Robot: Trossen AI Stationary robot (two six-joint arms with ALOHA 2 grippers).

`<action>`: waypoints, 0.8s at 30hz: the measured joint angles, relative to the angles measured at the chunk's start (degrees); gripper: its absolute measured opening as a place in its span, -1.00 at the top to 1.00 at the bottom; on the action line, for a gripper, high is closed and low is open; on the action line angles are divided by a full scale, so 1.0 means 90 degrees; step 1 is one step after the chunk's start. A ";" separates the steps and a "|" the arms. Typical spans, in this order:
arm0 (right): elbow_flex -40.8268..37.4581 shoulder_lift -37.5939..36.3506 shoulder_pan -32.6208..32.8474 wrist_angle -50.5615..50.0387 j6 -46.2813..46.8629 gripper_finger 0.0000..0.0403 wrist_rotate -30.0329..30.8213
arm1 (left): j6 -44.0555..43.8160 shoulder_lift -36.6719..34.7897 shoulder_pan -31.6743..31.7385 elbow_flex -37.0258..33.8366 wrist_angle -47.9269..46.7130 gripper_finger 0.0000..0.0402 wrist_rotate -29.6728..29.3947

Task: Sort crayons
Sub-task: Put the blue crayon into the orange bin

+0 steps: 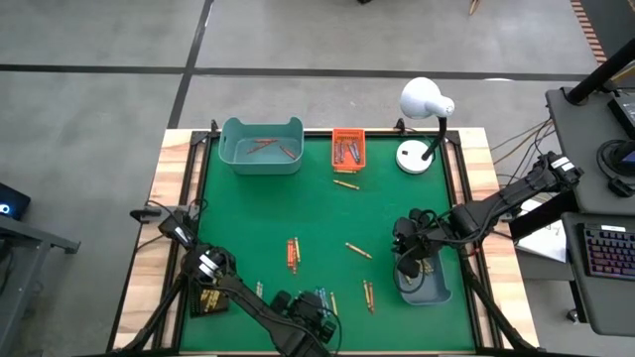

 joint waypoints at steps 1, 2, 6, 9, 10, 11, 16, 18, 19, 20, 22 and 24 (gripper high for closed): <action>0.0000 0.0000 0.0000 0.0001 -0.0001 0.59 0.0001 | 0.0000 0.0000 0.0003 0.0000 -0.0046 0.60 0.0019; 0.0000 0.0000 0.0000 0.0006 -0.0002 0.59 0.0003 | 0.0000 0.0000 0.0002 -0.0002 -0.0098 0.64 0.0057; 0.0000 0.0000 0.0000 0.0032 -0.0006 0.61 0.0019 | 0.0002 -0.0002 0.0003 0.0000 -0.0328 0.86 0.0250; 0.0000 0.0000 -0.0002 0.0046 -0.0011 0.60 0.0180 | 0.0010 -0.0011 0.0001 0.0015 -0.0516 0.97 0.0296; 0.0000 0.0000 0.0000 0.0046 -0.0012 0.59 0.0233 | 0.0052 -0.0025 0.0001 0.0015 -0.0565 0.97 0.0311; 0.0000 0.0000 -0.0001 0.0046 -0.0012 0.58 0.0296 | 0.0086 -0.0042 0.0001 0.0014 -0.0641 0.97 0.0347; -0.0002 0.0000 -0.0002 0.0159 -0.0044 0.57 0.0404 | 0.0255 -0.0276 -0.0024 0.0010 -0.1110 0.99 0.0335; -0.0007 0.0000 -0.0002 0.0264 -0.0133 0.58 0.0443 | 0.0409 -0.0423 -0.0058 0.0010 -0.1251 0.99 0.0113; -0.0016 0.0000 -0.0002 0.0311 -0.0171 0.59 0.0443 | 0.0528 -0.0504 -0.0078 0.0010 -0.1296 0.99 -0.0033; -0.0019 0.0000 -0.0002 0.0380 -0.0218 0.60 0.0448 | 0.0674 -0.0592 -0.0096 0.0010 -0.1310 1.00 -0.0202; -0.0035 0.0000 -0.0002 0.0558 -0.0327 0.62 0.0470 | 0.1039 -0.0826 -0.0143 0.0010 -0.1331 1.00 -0.0614; -0.0042 0.0000 -0.0002 0.0752 -0.0511 0.63 0.0500 | 0.1454 -0.1120 -0.0195 0.0010 -0.1336 1.00 -0.1093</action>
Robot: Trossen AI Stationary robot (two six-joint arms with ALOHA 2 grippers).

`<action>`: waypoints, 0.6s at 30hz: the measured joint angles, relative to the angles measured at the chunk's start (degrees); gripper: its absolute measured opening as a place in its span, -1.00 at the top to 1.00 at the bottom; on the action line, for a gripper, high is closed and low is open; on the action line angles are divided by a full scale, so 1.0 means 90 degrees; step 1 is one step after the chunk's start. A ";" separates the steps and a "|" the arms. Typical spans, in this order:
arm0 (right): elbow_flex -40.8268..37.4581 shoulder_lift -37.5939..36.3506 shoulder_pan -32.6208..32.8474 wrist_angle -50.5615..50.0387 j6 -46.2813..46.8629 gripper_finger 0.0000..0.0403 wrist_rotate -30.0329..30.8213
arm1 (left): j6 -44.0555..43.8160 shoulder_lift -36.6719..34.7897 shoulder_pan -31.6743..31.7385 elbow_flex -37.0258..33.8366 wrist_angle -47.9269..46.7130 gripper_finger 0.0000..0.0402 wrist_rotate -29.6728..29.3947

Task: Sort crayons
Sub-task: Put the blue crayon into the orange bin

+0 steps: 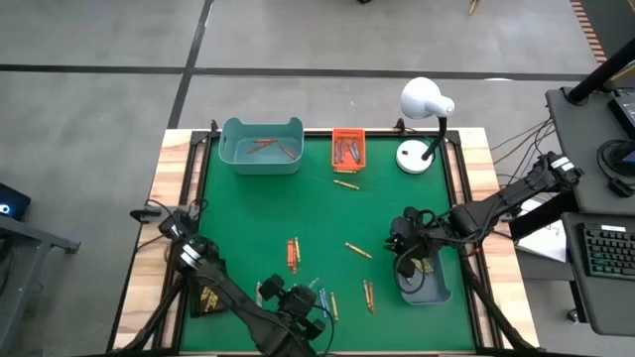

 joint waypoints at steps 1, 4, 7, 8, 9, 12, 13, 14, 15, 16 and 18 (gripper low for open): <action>-0.0002 0.0000 0.0000 0.0115 -0.0112 0.64 0.0001 | 0.0198 -0.0147 -0.0019 0.0000 0.0000 1.00 -0.0232; -0.0007 0.0000 0.0000 0.0619 -0.0518 0.63 0.0033 | 0.0822 -0.0576 -0.0100 -0.0004 -0.0006 1.00 -0.1025; -0.0007 0.0040 0.0000 0.1313 -0.1059 0.62 0.0178 | 0.1398 -0.0996 -0.0176 -0.0010 -0.0072 1.00 -0.1794; -0.0007 0.0050 -0.0002 0.1524 -0.1275 0.61 0.0177 | 0.1572 -0.1124 -0.0204 -0.0013 -0.0112 1.00 -0.1991; -0.0007 0.0086 -0.0004 0.1757 -0.1493 0.61 0.0177 | 0.1729 -0.1247 -0.0224 -0.0028 -0.0155 1.00 -0.2202; -0.0007 0.0227 -0.0017 0.2527 -0.2154 0.61 0.0177 | 0.2086 -0.1560 -0.0304 -0.0122 -0.0431 1.00 -0.2621; -0.0007 0.0279 -0.0022 0.2756 -0.2347 0.61 0.0177 | 0.2212 -0.1668 -0.0326 -0.0191 -0.0450 1.00 -0.2703; -0.0007 0.0336 -0.0036 0.3006 -0.2549 0.62 0.0175 | 0.2380 -0.1813 -0.0360 -0.0309 -0.0425 1.00 -0.2767; -0.0007 0.0406 -0.0060 0.3255 -0.2726 0.63 0.0172 | 0.2539 -0.1974 -0.0376 -0.0475 -0.0426 1.00 -0.2785; -0.0007 0.0458 -0.0096 0.3492 -0.2878 0.64 0.0169 | 0.2599 -0.2134 -0.0384 -0.0633 -0.0424 1.00 -0.2805; -0.0009 0.0566 -0.0184 0.3874 -0.3166 0.65 0.0165 | 0.2618 -0.2511 -0.0391 -0.1090 -0.0421 1.00 -0.2840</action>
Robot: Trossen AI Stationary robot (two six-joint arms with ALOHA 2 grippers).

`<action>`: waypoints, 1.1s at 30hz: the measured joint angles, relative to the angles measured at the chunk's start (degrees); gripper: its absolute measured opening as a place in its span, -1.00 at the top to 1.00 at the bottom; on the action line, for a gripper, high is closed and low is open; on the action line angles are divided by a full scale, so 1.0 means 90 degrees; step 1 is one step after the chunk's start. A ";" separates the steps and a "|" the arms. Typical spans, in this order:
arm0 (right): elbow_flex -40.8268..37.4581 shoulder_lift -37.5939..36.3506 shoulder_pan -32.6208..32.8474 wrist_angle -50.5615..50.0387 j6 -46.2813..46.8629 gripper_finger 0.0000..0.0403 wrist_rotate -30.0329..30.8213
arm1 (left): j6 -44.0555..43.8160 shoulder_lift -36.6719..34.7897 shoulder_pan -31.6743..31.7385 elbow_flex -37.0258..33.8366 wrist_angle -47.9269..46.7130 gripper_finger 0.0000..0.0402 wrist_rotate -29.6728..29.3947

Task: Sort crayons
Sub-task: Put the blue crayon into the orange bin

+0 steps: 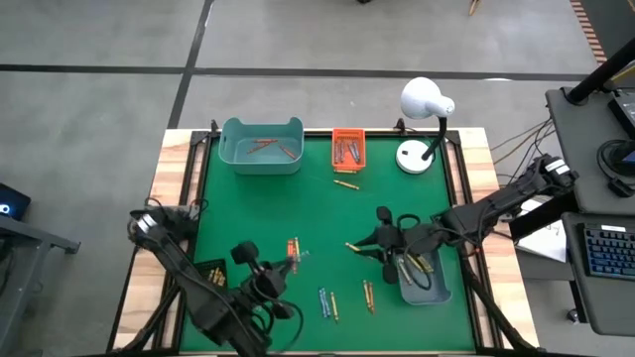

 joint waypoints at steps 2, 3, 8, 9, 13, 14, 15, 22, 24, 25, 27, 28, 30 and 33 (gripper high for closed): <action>0.0002 0.0110 -0.0113 0.0435 -0.0279 0.66 0.0003 | -0.0034 -0.0421 0.0010 -0.0599 0.0084 1.00 -0.0058; 0.0001 0.0146 -0.0172 0.0584 -0.0432 0.66 0.0004 | -0.0052 -0.0640 0.0012 -0.0936 0.0179 1.00 -0.0116; 0.0000 0.0438 -0.0579 0.1625 -0.1252 0.64 -0.0002 | -0.0063 -0.1827 0.0066 -0.2686 0.0874 1.00 -0.0607; 0.0000 0.0511 -0.0687 0.1858 -0.1409 0.64 -0.0002 | -0.0065 -0.2062 0.0088 -0.3026 0.1011 1.00 -0.0734; 0.0000 0.0789 -0.1121 0.2659 -0.1946 0.66 -0.0007 | -0.0066 -0.2922 0.0129 -0.4156 0.1513 1.00 -0.0988; 0.0000 0.0848 -0.1233 0.2781 -0.2033 0.66 -0.0008 | -0.0066 -0.3112 0.0127 -0.4370 0.1616 1.00 -0.1027; 0.0000 0.0917 -0.1348 0.2921 -0.2114 0.67 -0.0009 | -0.0066 -0.3309 0.0123 -0.4579 0.1718 1.00 -0.1056; 0.0201 0.1340 -0.1981 0.3038 -0.2172 0.68 -0.0070 | 0.0001 -0.4425 0.0126 -0.5692 0.2105 1.00 -0.1384; 0.0303 0.1411 -0.2053 0.3002 -0.2170 0.69 -0.0232 | 0.0002 -0.4633 0.0126 -0.5855 0.2202 1.00 -0.1454; 0.0345 0.1434 -0.2064 0.2991 -0.2169 0.69 -0.0331 | 0.0003 -0.4728 0.0126 -0.5924 0.2288 1.00 -0.1539; 0.0437 0.1449 -0.2080 0.2993 -0.2172 0.68 -0.0497 | 0.0002 -0.4851 0.0126 -0.6019 0.2360 1.00 -0.1595; 0.0464 0.1447 -0.2080 0.2992 -0.2172 0.69 -0.0562 | 0.0003 -0.4879 0.0126 -0.6041 0.2383 1.00 -0.1594; 0.0535 0.1436 -0.2082 0.2991 -0.2172 0.69 -0.0603 | 0.0007 -0.4898 0.0126 -0.6046 0.2456 1.00 -0.1591; 0.0627 0.1395 -0.2082 0.2980 -0.2151 0.68 -0.0741 | 0.0278 -0.4888 0.0126 -0.5893 0.2718 1.00 -0.1142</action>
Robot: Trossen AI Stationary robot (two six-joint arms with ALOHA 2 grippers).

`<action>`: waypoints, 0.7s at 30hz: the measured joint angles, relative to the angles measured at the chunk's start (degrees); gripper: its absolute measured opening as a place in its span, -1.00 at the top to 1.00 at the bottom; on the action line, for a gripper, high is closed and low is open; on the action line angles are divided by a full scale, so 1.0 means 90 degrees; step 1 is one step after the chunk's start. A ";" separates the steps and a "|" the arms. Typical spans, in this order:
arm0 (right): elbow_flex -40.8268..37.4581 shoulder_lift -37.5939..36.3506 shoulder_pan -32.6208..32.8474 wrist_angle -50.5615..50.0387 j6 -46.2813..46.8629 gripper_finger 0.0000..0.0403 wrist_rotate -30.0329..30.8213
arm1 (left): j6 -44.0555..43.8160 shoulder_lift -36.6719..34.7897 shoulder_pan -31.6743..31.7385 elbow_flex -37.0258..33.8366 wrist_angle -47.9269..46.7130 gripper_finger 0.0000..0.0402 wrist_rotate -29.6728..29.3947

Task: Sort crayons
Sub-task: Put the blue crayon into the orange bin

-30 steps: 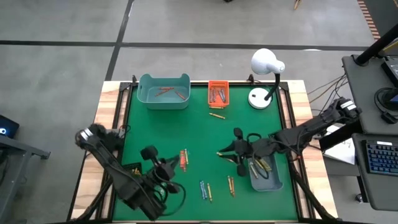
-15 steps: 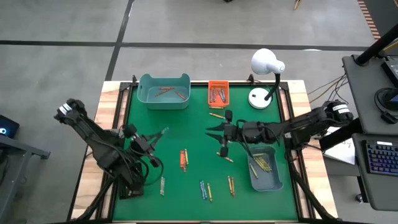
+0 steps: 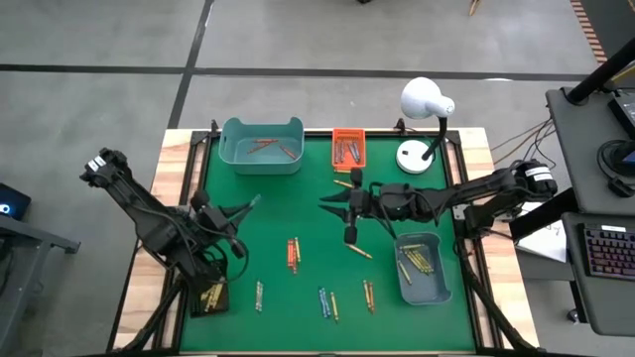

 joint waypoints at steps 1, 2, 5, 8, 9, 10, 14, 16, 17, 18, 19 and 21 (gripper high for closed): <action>0.0046 -0.0002 0.0006 0.0014 0.0035 0.69 -0.0013 | 0.0183 0.0010 0.0002 0.0058 0.0179 1.00 0.0257; 0.0076 -0.0009 0.0015 -0.0021 0.0086 0.69 -0.0065 | 0.0435 0.0039 0.0006 0.0111 0.0433 1.00 0.0438; 0.0183 -0.0009 0.0029 -0.0191 0.0232 0.68 -0.0392 | 0.1661 0.0116 0.0012 0.0162 0.1550 1.00 0.0547; 0.0191 -0.0009 0.0041 -0.0186 0.0318 0.69 -0.0855 | 0.3116 0.0128 0.0056 0.0011 0.2882 1.00 0.0558; 0.0191 -0.0009 0.0041 -0.0178 0.0319 0.69 -0.0976 | 0.3568 0.0128 0.0101 -0.0099 0.3379 1.00 0.0569; 0.0191 -0.0009 0.0041 -0.0162 0.0319 0.68 -0.1054 | 0.3997 0.0129 0.0171 -0.0220 0.3899 1.00 0.0619; 0.0191 0.0055 0.0059 -0.0023 0.0322 0.67 -0.1175 | 0.5639 0.0126 0.0563 -0.0856 0.6215 1.00 0.1339; 0.0191 0.0145 0.0076 0.0082 0.0322 0.67 -0.1181 | 0.6445 0.0128 0.0814 -0.1296 0.7547 1.00 0.1994; 0.0191 0.0174 0.0083 0.0124 0.0322 0.67 -0.1222 | 0.6794 0.0128 0.0912 -0.1519 0.8236 1.00 0.2253; 0.0188 0.0202 0.0083 0.0176 0.0322 0.67 -0.1314 | 0.7111 0.0128 0.0991 -0.1741 0.8911 1.00 0.2437; 0.0188 0.0238 0.0085 0.0313 0.0336 0.66 -0.1423 | 0.7376 0.0128 0.1054 -0.1963 0.9601 1.00 0.2590; 0.0188 0.0256 0.0085 0.0487 0.0429 0.63 -0.1707 | 0.7796 0.0125 0.1115 -0.2390 1.0762 1.00 0.2869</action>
